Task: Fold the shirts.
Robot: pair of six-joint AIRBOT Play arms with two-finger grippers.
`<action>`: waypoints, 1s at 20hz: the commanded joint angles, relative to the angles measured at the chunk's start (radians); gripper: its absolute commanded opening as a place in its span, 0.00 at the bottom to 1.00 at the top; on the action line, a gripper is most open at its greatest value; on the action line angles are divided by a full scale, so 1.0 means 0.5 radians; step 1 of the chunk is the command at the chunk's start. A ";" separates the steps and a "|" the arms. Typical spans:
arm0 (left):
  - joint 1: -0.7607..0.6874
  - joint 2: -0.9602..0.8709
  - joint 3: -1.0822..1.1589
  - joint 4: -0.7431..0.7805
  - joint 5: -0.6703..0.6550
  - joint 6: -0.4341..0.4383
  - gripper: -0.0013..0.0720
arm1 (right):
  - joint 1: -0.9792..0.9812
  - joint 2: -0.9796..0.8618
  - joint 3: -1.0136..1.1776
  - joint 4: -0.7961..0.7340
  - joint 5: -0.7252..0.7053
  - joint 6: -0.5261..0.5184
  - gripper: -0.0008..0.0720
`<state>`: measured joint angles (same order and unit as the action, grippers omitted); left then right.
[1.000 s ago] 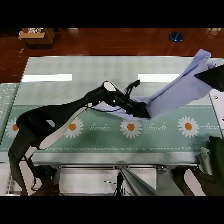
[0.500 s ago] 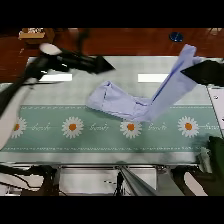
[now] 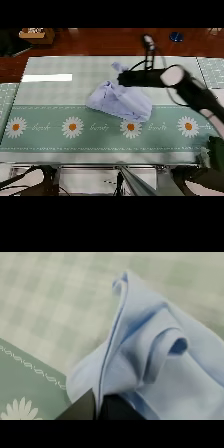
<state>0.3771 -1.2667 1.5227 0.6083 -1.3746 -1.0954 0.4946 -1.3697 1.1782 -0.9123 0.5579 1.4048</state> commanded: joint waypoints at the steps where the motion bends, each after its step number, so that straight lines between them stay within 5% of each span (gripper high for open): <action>1: 0.127 0.119 -0.025 0.115 -0.103 -0.018 0.05 | 0.336 -0.358 0.002 0.058 -0.719 0.037 0.05; 3: 0.071 0.129 -0.040 0.116 -0.105 -0.017 0.05 | 0.439 -0.490 0.002 0.172 -0.937 0.082 0.05; 4: 0.034 0.128 -0.043 0.116 -0.104 -0.016 0.05 | 0.471 -0.534 0.002 0.253 -0.985 0.087 0.22; 5: 0.002 0.125 -0.046 0.116 -0.103 -0.001 0.05 | 0.489 -0.551 0.002 0.330 -0.987 0.087 0.52; 6: -0.026 0.123 -0.046 0.117 -0.101 0.006 0.05 | 0.492 -0.546 0.002 0.356 -0.956 0.086 0.67; 11: -0.035 0.115 -0.046 0.134 -0.095 0.006 0.05 | 0.146 -0.128 0.002 -0.240 -0.067 0.060 0.68; 16: -0.037 0.114 -0.046 0.200 -0.096 0.005 0.05 | -0.571 0.384 -0.024 -1.836 1.216 0.394 0.65; 18: -0.037 0.114 -0.046 0.200 -0.097 0.004 0.05 | -0.940 0.420 -0.191 -1.826 1.395 0.420 0.66; 20: -0.037 0.114 -0.046 0.200 -0.102 0.004 0.05 | -1.279 0.418 -0.499 -1.316 1.334 0.412 0.75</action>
<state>0.3595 -1.2095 1.5002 0.7036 -1.4227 -1.0935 0.0715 -1.1969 1.0592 -1.6318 1.0908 1.5806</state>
